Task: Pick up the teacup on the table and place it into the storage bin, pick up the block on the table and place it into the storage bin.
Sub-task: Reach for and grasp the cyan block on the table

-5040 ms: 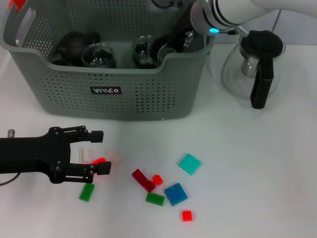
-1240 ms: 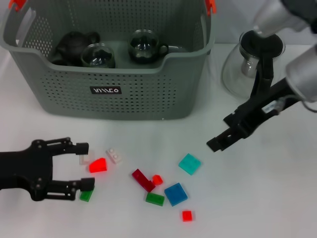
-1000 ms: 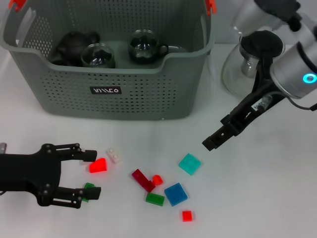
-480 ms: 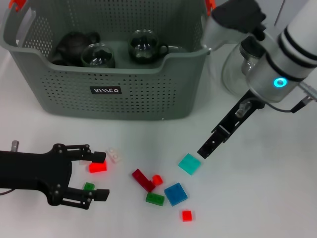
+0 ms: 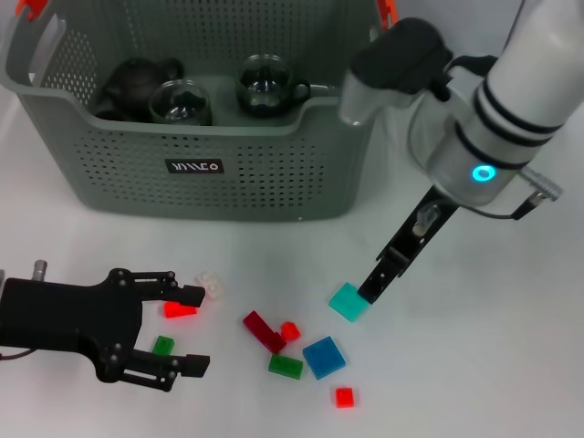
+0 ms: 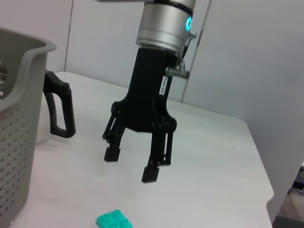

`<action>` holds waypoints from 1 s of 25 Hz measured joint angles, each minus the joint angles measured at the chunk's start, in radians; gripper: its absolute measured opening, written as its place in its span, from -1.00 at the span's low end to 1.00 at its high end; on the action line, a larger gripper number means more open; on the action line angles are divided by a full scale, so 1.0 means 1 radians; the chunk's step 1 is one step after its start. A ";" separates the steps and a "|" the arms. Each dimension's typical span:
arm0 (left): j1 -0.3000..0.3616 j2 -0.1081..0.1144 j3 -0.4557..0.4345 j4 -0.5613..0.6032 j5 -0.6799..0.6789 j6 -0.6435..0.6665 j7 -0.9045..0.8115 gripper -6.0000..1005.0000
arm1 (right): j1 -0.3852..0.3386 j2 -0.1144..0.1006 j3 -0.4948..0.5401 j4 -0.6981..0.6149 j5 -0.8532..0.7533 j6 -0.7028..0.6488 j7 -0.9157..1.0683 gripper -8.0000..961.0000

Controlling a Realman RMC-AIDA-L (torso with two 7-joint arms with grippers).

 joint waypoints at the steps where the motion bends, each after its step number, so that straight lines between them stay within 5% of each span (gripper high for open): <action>1: 0.000 -0.001 0.001 0.001 0.000 0.000 0.000 0.71 | 0.003 0.001 -0.022 0.002 0.007 0.008 0.008 0.90; 15: -0.006 -0.004 -0.006 0.013 0.000 -0.003 0.000 0.71 | -0.006 0.003 -0.321 -0.002 0.115 0.201 0.095 0.90; 25: 0.001 -0.006 -0.008 0.015 -0.002 -0.010 0.006 0.71 | -0.016 0.004 -0.358 0.010 0.149 0.260 0.099 0.90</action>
